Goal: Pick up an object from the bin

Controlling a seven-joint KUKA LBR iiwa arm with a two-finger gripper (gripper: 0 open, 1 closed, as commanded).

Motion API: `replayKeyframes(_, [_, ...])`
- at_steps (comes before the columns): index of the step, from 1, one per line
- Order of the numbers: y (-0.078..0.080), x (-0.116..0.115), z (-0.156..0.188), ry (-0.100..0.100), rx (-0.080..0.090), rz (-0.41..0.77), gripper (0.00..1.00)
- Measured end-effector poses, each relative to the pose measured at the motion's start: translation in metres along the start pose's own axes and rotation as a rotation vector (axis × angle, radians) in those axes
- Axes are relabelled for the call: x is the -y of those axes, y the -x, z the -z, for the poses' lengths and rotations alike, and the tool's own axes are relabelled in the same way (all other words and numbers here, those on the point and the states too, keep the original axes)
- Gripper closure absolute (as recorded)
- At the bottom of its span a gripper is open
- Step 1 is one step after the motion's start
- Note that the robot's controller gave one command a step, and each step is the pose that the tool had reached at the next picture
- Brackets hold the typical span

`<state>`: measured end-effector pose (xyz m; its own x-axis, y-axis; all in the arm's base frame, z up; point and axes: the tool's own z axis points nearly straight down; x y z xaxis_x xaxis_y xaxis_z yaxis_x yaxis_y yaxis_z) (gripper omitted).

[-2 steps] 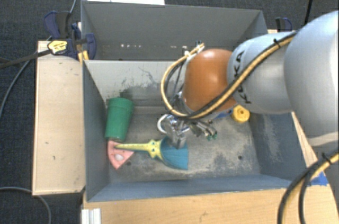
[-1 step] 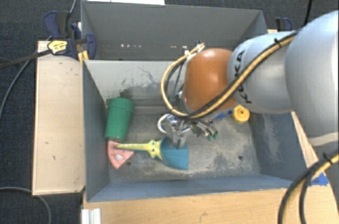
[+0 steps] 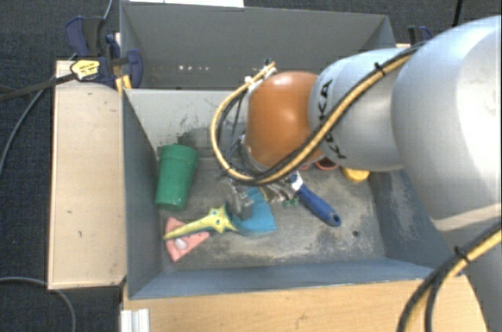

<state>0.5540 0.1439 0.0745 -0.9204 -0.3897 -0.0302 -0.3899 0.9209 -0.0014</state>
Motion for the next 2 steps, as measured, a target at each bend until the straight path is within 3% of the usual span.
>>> replayKeyframes(1, [0.0000,0.0000,0.0000,0.000,0.000,0.000,0.00])
replayKeyframes(2, [-0.0018,-0.0013,-0.0025,0.002,-0.005,0.001,0.00])
